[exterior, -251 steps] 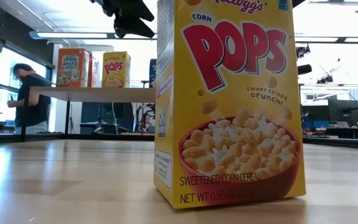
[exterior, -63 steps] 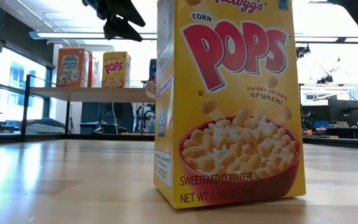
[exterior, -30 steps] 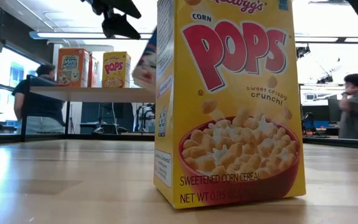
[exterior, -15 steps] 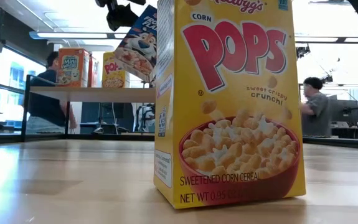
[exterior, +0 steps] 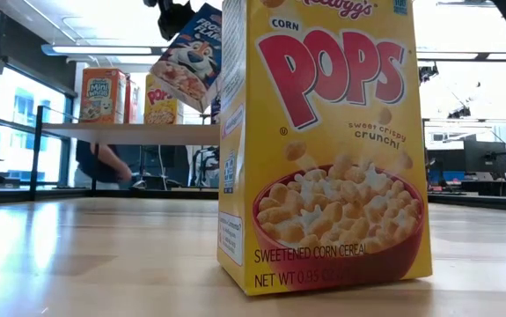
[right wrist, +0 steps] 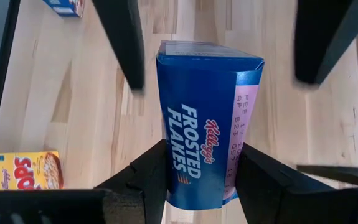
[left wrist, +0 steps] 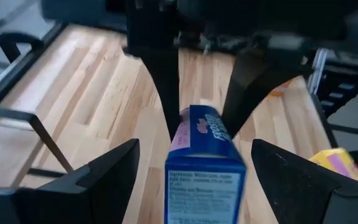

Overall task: Stack cereal on shelf
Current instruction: Put the top blue cereal box on the shelf aligned with the other blue cereal box

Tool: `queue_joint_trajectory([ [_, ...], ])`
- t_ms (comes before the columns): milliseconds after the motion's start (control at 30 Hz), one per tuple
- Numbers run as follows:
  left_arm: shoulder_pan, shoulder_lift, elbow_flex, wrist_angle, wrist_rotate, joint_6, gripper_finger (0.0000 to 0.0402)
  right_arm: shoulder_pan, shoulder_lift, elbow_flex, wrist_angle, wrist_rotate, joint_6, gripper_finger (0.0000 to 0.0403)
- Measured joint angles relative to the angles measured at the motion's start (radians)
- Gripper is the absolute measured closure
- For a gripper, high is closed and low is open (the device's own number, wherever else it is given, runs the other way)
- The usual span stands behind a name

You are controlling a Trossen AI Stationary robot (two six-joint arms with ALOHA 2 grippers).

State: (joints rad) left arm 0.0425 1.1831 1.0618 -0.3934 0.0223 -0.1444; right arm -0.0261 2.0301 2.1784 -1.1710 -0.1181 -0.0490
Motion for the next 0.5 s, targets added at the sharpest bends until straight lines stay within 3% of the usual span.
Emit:
queue_joint_trajectory([
  [500, 0.0, 0.052, -0.001, 0.021, -0.008, 0.044, 0.0103, 0.003, 0.003, -0.001, 0.012, -0.016, 0.018, 0.0249],
])
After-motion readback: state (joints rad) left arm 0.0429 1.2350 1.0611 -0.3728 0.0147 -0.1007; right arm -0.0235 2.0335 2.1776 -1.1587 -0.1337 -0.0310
